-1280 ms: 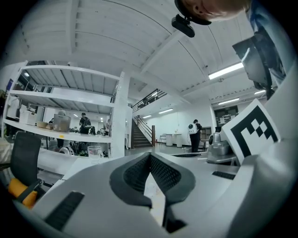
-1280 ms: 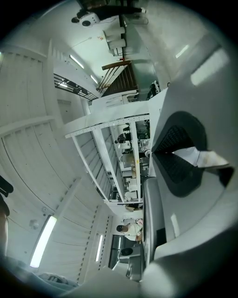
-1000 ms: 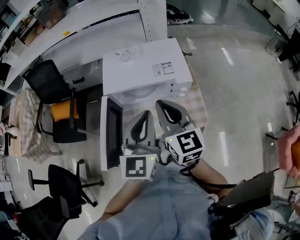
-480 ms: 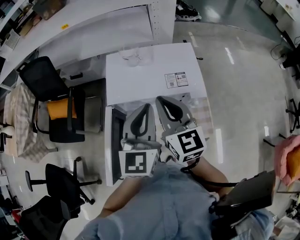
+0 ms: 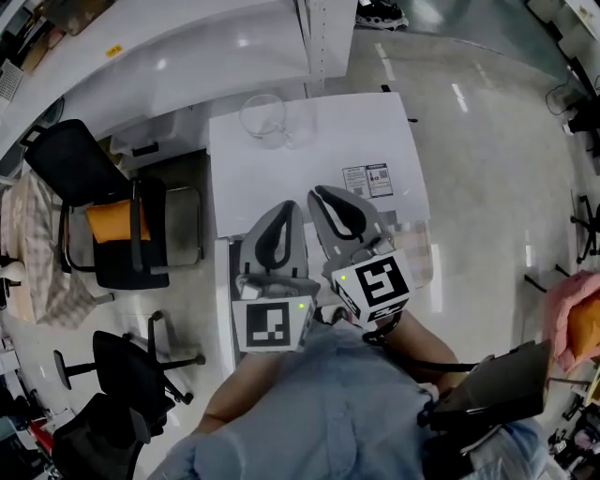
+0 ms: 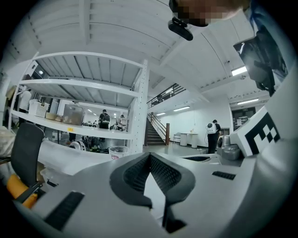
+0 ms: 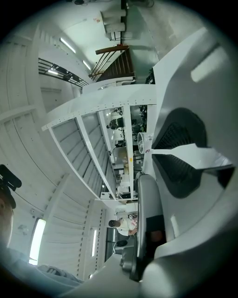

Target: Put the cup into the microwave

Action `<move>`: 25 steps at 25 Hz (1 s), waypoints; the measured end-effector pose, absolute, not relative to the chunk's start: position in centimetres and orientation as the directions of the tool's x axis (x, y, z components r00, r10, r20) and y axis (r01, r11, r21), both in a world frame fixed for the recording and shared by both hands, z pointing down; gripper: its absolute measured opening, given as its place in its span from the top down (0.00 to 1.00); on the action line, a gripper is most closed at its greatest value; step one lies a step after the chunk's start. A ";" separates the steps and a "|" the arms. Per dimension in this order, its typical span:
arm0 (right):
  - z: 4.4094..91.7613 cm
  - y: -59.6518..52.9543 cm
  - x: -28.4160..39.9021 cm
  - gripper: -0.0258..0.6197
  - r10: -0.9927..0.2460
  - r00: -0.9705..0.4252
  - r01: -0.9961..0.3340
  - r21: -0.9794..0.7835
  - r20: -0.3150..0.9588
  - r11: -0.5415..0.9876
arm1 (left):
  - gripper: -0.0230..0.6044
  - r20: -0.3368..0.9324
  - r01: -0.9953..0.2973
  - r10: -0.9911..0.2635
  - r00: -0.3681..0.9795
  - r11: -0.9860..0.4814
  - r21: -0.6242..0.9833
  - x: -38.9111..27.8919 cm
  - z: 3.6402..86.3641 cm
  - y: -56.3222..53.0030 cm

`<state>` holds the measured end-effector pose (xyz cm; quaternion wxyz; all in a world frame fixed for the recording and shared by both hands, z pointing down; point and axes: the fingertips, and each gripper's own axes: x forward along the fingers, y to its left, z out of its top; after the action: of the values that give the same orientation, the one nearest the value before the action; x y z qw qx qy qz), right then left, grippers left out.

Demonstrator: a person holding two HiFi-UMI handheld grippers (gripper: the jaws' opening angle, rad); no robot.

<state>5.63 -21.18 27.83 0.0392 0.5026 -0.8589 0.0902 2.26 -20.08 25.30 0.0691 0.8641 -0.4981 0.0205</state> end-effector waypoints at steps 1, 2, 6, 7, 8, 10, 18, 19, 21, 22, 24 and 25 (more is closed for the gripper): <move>28.0 -21.8 5.5 0.92 -0.854 -0.494 -0.869 -0.113 0.163 0.482 | 0.95 0.103 -0.866 -0.860 0.499 -0.490 0.100 2.1 25.3 -20.7; 28.1 -22.4 5.4 0.92 -0.851 -0.498 -0.867 -0.111 0.167 0.486 | 0.95 0.103 -0.867 -0.862 0.496 -0.487 0.103 1.9 25.3 -21.3; 28.4 -24.7 5.1 0.82 -0.843 -0.506 -0.863 -0.105 0.184 0.495 | 0.95 0.113 -0.870 -0.864 0.490 -0.478 0.119 1.6 25.6 -23.2; 28.5 -25.3 4.9 0.77 -0.841 -0.507 -0.862 -0.109 0.190 0.495 | 0.95 0.114 -0.872 -0.866 0.487 -0.474 0.123 1.4 25.6 -23.7; 28.6 -25.8 4.7 0.74 -0.839 -0.508 -0.862 -0.114 0.196 0.495 | 0.95 0.116 -0.873 -0.867 0.484 -0.471 0.127 1.2 25.7 -24.2; 29.0 -26.9 4.5 0.68 -0.835 -0.510 -0.860 -0.120 0.207 0.495 | 0.95 0.125 -0.876 -0.869 0.478 -0.462 0.134 0.8 25.9 -25.1; 30.1 -30.6 2.9 0.49 -0.815 -0.540 -0.842 -0.121 0.212 0.526 | 0.95 0.159 -0.888 -0.877 0.454 -0.429 0.169 -1.1 27.3 -27.7; 30.2 -31.0 2.7 0.46 -0.811 -0.547 -0.837 -0.118 0.209 0.534 | 0.95 0.161 -0.890 -0.880 0.447 -0.420 0.177 -1.4 27.5 -28.0; 30.5 -31.7 2.4 0.39 -0.806 -0.553 -0.832 -0.102 0.210 0.545 | 0.95 0.167 -0.896 -0.886 0.432 -0.401 0.191 -2.2 27.9 -28.5; 30.8 -32.1 2.2 0.34 -0.803 -0.555 -0.830 -0.092 0.216 0.550 | 0.95 0.174 -0.898 -0.887 0.427 -0.394 0.198 -2.6 28.1 -28.7; 31.2 -32.7 1.7 0.27 -0.795 -0.562 -0.825 -0.077 0.229 0.561 | 0.95 0.185 -0.899 -0.887 0.422 -0.385 0.208 -3.3 28.5 -29.0; 31.4 -33.0 1.4 0.25 -0.792 -0.565 -0.822 -0.072 0.233 0.565 | 0.95 0.187 -0.900 -0.888 0.421 -0.382 0.212 -3.5 28.6 -29.2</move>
<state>1.37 -33.01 31.39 0.0876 0.4581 -0.8803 0.0862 -3.52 -29.17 28.61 0.1412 0.8310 -0.5376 0.0212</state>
